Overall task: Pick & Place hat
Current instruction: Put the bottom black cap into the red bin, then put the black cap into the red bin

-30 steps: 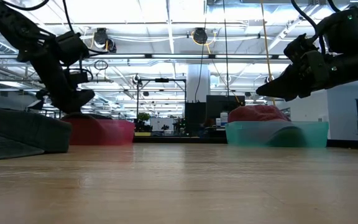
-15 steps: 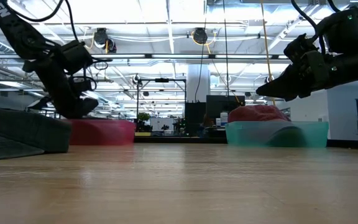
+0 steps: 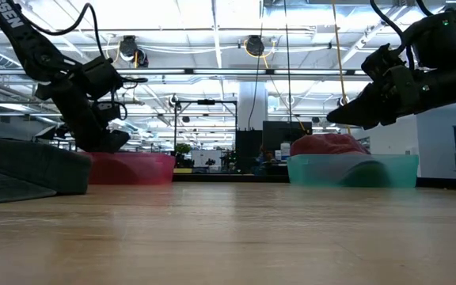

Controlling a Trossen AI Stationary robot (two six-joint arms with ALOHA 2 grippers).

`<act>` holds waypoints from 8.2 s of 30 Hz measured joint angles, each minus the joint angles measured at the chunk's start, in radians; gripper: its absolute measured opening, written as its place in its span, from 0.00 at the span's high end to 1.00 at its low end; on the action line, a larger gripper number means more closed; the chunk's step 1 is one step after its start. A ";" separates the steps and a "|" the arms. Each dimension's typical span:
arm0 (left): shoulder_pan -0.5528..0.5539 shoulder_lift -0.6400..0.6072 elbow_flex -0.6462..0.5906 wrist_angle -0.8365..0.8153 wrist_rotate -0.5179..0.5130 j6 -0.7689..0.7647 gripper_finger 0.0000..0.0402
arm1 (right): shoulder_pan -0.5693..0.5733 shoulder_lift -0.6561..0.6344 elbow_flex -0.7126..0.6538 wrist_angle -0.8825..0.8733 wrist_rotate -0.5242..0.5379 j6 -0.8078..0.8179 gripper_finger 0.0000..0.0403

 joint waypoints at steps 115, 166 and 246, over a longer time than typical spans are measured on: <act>-1.159 0.067 0.333 -0.920 0.422 -0.748 0.54 | 0.018 0.000 0.000 -0.005 -0.003 0.026 0.94; -0.439 0.066 0.649 -0.942 -0.193 0.352 0.97 | 0.017 0.000 0.000 -0.005 -0.001 0.022 0.94; -0.970 0.082 0.224 -0.782 -0.624 -0.217 0.23 | 0.017 0.000 0.000 -0.035 -0.001 0.027 0.94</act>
